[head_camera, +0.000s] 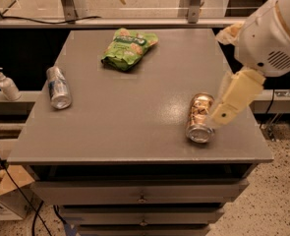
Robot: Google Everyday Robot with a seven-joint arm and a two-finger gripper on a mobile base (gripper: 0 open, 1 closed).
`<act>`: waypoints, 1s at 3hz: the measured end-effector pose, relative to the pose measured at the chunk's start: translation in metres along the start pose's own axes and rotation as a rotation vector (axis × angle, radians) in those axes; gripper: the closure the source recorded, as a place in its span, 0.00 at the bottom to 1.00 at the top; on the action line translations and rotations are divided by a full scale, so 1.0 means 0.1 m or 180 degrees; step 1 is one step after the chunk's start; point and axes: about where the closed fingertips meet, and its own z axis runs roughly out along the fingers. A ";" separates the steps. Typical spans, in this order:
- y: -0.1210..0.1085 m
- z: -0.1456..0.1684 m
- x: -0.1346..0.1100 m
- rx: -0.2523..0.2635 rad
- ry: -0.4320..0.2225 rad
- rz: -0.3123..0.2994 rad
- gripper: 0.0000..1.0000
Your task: Pick redbull can
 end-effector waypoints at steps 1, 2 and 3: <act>0.05 -0.03 -0.28 -0.0032 -0.0329 0.0057 0.00; -0.03 -0.01 -0.14 -0.0007 -0.0185 0.0154 0.00; 0.01 0.20 -0.23 -0.0053 -0.0274 0.0138 0.00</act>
Offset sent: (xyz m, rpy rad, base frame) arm 0.0155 -0.0134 -0.0060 0.0240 0.0379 -0.0914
